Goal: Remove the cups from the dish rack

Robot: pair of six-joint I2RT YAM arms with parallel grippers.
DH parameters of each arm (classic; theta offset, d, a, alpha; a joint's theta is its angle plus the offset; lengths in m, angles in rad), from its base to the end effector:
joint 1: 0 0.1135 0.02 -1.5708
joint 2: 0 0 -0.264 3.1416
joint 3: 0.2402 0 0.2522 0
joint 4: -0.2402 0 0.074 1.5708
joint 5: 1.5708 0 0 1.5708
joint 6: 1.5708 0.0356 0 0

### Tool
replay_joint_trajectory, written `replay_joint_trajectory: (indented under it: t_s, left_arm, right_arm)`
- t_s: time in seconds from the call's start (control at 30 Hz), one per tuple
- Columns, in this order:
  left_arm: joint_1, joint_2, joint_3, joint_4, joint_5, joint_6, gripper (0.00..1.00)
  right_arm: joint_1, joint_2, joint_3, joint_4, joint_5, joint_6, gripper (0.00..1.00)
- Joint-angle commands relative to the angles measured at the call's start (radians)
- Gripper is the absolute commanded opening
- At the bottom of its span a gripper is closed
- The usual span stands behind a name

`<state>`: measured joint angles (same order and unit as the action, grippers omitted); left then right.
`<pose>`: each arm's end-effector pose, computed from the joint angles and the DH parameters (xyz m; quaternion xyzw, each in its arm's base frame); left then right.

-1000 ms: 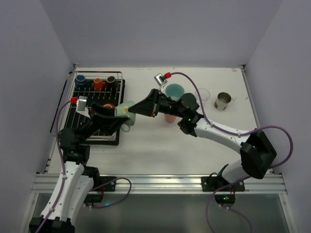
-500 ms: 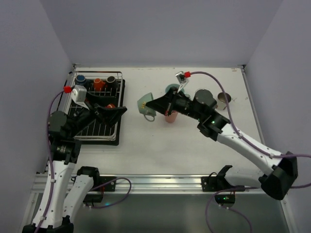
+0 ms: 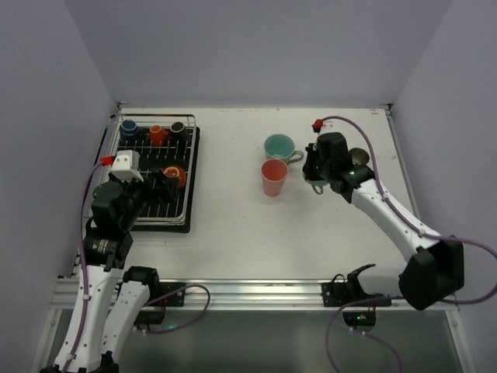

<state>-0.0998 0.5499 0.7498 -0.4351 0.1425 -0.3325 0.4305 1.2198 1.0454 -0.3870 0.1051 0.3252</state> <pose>0.1282 -0.0179 0.3335 -0.0471 0.7830 -0.1871 0.5913 0.2501 0.1107 0.3197 -0.0206 0.8742 0.1354 0.4658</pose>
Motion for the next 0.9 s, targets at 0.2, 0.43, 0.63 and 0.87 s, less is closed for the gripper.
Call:
replay_joint_trajectory:
  t_s: [0.2,0.43,0.63,0.87]
  left_arm:
    - [-0.006,-0.03,-0.087,0.038,-0.103,0.007,1.0]
    - [-0.006,0.01,-0.084,0.045,-0.1,0.013,1.0]
    - [-0.006,0.025,-0.086,0.042,-0.11,0.01,1.0]
    - [-0.006,0.073,-0.064,0.032,-0.127,-0.01,1.0]
  right_arm:
    - [-0.026,0.276,0.099,-0.038,0.076,-0.08,0.0]
    - [-0.026,0.412,0.102,0.007,0.028,-0.064,0.0]
    - [-0.024,0.483,0.107,0.027,0.034,-0.051,0.0]
    - [-0.016,0.428,0.091,0.02,0.056,-0.02,0.37]
